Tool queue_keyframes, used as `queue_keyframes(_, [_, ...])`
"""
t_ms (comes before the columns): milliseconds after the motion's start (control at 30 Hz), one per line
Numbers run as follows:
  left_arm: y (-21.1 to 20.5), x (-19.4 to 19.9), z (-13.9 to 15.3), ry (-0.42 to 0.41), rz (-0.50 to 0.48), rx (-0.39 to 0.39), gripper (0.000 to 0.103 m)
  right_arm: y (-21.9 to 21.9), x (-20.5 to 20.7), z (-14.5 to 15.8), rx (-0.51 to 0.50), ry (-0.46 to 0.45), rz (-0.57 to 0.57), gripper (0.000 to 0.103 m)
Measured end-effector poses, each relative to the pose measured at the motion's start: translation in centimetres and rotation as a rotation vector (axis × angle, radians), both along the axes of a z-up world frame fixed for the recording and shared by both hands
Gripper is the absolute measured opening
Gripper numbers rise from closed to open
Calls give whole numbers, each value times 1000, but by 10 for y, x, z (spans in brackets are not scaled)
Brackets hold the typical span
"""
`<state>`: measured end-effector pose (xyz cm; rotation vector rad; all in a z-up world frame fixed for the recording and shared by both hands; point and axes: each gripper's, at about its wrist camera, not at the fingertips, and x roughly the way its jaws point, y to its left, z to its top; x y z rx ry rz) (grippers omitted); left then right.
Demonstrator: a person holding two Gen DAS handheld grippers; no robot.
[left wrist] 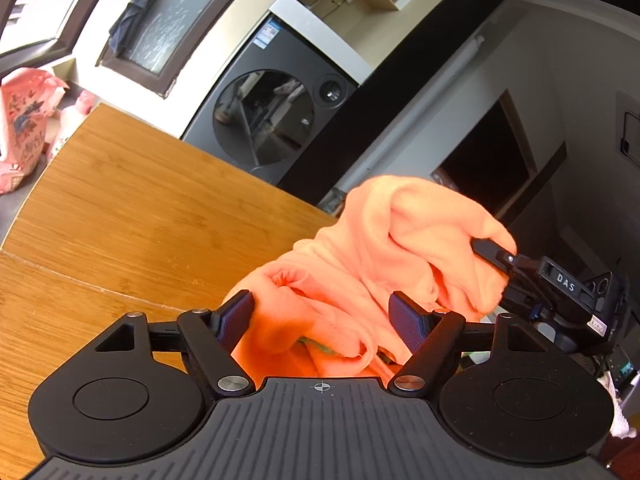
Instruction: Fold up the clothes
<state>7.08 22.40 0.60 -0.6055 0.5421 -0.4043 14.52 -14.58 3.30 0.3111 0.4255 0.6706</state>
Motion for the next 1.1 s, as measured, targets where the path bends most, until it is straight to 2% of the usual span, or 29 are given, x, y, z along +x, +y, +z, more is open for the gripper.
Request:
queue_keyframes(33, [-1, 1, 0, 1, -1, 5, 79, 5, -7, -3, -52, -24, 42, 70])
queue_keyframes(100, [-4, 3, 0, 7, 0, 12, 78, 19, -21, -9, -174, -81, 129, 77])
queue_keyframes(167, [-8, 5, 0, 15, -2, 22, 78, 44, -32, -16, -333, -171, 176, 79])
queue_keyframes(267, [-13, 1, 5, -7, -8, 67, 77, 80, -40, -32, -558, -332, 146, 80])
queue_keyframes(333, [-16, -4, 11, -37, -11, 108, 76, 92, -33, -32, -579, -352, 111, 76])
queue_keyframes(367, [-19, -7, 14, -54, -18, 125, 76, 91, -27, -29, -548, -319, 102, 72])
queue_keyframes(433, [-24, -5, 16, -72, -42, 133, 77, 89, -15, -24, -486, -254, 83, 54])
queue_keyframes(467, [-27, -4, 17, -81, -54, 138, 78, 85, -8, -22, -448, -218, 66, 51])
queue_keyframes(533, [-33, -1, 17, -88, -85, 144, 78, 70, 8, -18, -345, -122, 36, 38])
queue_keyframes(633, [-47, 1, 12, -90, -150, 163, 82, 42, 27, -8, -173, -12, 4, 26])
queue_keyframes(667, [-51, 1, 7, -82, -166, 174, 83, 35, 27, -1, -126, -16, 10, 25])
queue_keyframes(700, [-54, 2, 3, -70, -173, 182, 83, 35, 22, 7, -128, -56, 32, 25])
queue_keyframes(767, [-55, 4, -6, -45, -182, 173, 83, 49, 0, 18, -229, -191, 108, 25])
queue_keyframes(833, [-52, 4, -14, -25, -189, 150, 83, 68, -17, 16, -320, -260, 200, 25])
queue_keyframes(900, [-44, -2, -16, -18, -194, 130, 84, 89, -35, 2, -449, -323, 285, 25])
queue_keyframes(1000, [-27, -19, -14, -8, -186, 119, 90, 107, -51, -22, -606, -431, 291, 26])
queue_keyframes(1100, [-7, -35, -5, -17, -144, 98, 91, 119, -74, -37, -726, -569, 310, 32])
